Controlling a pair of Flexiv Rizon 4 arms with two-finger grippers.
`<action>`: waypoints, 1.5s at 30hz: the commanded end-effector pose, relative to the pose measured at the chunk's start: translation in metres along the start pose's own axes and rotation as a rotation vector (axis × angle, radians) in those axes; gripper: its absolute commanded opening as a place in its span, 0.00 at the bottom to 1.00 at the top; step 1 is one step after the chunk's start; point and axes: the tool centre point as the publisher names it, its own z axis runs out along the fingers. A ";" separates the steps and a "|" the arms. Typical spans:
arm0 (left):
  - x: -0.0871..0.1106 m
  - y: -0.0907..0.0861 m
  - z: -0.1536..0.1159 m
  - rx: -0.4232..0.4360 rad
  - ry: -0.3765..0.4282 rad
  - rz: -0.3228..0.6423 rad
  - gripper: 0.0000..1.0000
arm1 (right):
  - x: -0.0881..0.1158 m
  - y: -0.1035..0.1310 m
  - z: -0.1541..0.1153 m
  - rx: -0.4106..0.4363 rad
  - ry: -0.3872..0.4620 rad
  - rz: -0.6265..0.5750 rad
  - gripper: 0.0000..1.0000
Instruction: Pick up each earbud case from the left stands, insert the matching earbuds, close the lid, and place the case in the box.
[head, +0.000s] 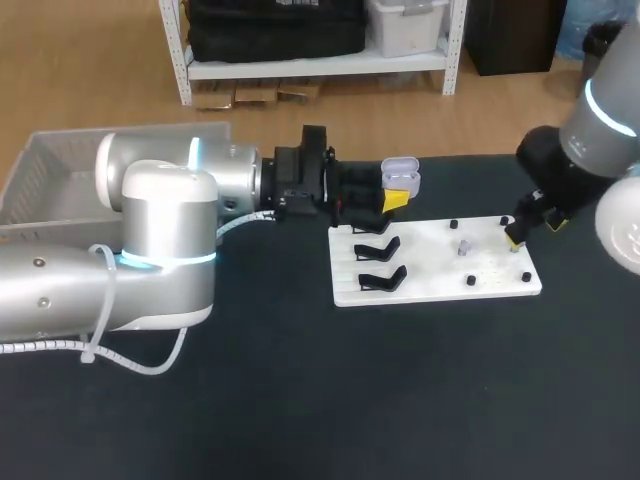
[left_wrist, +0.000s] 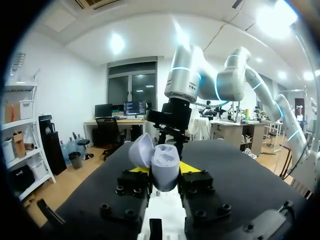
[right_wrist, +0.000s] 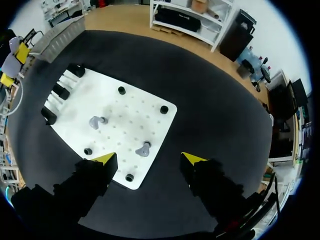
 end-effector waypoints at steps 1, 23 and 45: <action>0.001 -0.002 0.000 -0.009 -0.005 0.004 0.00 | -0.003 0.004 -0.001 0.025 0.020 0.006 0.81; 0.001 -0.002 0.000 -0.009 -0.005 0.004 0.00 | -0.002 0.014 0.013 0.099 0.126 0.050 0.52; 0.001 -0.002 0.000 -0.009 -0.005 0.004 0.00 | 0.001 0.010 0.024 0.143 0.158 0.069 0.42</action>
